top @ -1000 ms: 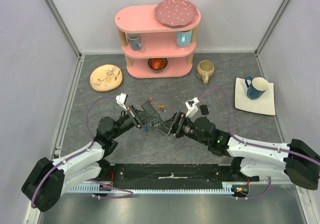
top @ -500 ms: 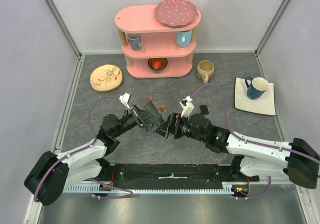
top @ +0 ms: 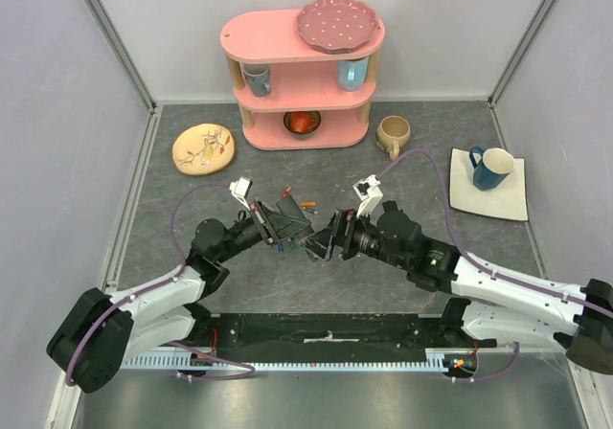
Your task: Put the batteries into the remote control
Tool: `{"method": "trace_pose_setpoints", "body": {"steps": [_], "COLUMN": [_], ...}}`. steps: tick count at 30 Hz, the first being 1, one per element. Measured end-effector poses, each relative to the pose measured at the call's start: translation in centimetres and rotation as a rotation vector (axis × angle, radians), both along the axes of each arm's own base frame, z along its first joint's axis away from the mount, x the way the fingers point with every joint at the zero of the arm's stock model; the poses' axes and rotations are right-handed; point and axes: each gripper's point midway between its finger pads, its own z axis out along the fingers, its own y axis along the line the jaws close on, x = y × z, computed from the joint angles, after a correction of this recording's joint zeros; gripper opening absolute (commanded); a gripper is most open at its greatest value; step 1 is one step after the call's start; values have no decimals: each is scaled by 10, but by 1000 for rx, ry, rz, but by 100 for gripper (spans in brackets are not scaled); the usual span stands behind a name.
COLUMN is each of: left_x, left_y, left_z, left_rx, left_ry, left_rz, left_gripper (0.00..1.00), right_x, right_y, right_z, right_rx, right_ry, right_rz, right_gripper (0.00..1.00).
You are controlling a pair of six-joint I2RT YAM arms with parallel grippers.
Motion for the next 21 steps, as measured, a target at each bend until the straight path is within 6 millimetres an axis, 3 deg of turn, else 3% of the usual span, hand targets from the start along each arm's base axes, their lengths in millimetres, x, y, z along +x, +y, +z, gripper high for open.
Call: {"method": "trace_pose_setpoints", "body": {"steps": [10, 21], "left_x": [-17, -26], "left_y": [-3, -3], "left_z": [20, 29], "left_rx": [-59, -120], "left_ry": [-90, -120], "left_rz": [-90, -135], "left_gripper": [2, 2], "right_x": [-1, -14], "right_y": [-13, -12], "right_z": [20, -1], "right_rx": [22, -16], "right_ry": [-85, -73], "right_rz": [24, 108], "right_gripper": [79, 71]}}
